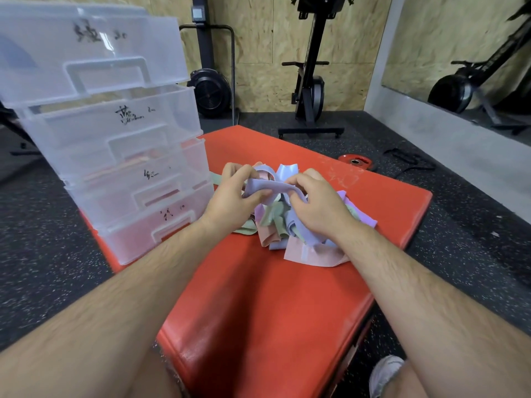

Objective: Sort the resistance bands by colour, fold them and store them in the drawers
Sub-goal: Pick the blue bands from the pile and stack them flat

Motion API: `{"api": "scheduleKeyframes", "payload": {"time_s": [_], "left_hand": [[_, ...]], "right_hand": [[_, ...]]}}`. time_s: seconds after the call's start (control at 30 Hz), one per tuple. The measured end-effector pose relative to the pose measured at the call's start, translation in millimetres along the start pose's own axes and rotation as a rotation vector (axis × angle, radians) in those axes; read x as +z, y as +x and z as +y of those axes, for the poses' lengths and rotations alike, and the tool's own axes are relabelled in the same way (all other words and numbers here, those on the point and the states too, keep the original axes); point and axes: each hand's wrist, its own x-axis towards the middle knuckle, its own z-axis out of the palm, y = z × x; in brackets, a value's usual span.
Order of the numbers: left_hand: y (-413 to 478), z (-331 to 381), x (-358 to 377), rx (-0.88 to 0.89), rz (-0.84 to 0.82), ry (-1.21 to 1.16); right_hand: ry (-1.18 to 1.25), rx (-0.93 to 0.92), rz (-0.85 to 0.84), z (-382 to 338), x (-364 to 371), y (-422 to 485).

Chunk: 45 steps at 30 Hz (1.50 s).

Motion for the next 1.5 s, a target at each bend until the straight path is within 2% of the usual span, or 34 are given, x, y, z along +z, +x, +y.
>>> {"api": "scheduleKeyframes", "payload": {"time_s": [0.17, 0.33, 0.5, 0.67, 0.8, 0.97, 1.1, 1.23, 1.3, 1.4, 1.5], "left_hand": [[-2.5, -13.8, -8.8, 0.005, -0.076, 0.057], [-9.6, -13.1, -22.2, -0.021, -0.076, 0.043], [-13.0, -18.0, -41.4, 0.000, -0.121, 0.154], [-26.7, -36.9, -60.7, -0.009, -0.271, 0.340], [-46.0, -47.4, -73.1, -0.147, -0.323, 0.161], [-70.6, -50.3, -78.2, -0.151, -0.454, 0.106], [-88.6, -54.7, -83.0, -0.118, -0.595, 0.167], [-105.1, -62.7, -85.6, -0.354, -0.651, -0.015], [-109.7, -72.4, -88.1, -0.439, -0.623, -0.072], [-113.1, -85.5, -94.6, -0.526, -0.537, -0.085], [-113.5, -95.2, -99.5, -0.573, -0.517, -0.045]], "right_hand": [[0.011, -0.008, -0.072, -2.4, -0.8, -0.9], [0.060, 0.043, -0.195, -10.4, -7.3, -5.9], [0.126, 0.053, -0.173, -17.9, -22.5, -11.3], [0.029, 0.058, -0.252, -17.7, -33.4, -20.6], [-0.019, 0.086, -0.310, -15.5, -37.5, -30.7], [-0.231, 0.045, -0.437, -15.8, -32.2, -52.1], [-0.230, 0.037, -0.511, -11.5, -21.2, -72.3], [-0.231, 0.114, -0.616, -2.1, -6.0, -93.5], [-0.238, 0.155, -0.637, 5.5, 0.1, -99.0], [-0.176, 0.155, -0.600, 13.9, 1.3, -100.2], [-0.116, 0.297, -0.554, 18.5, -3.6, -99.2]]}}
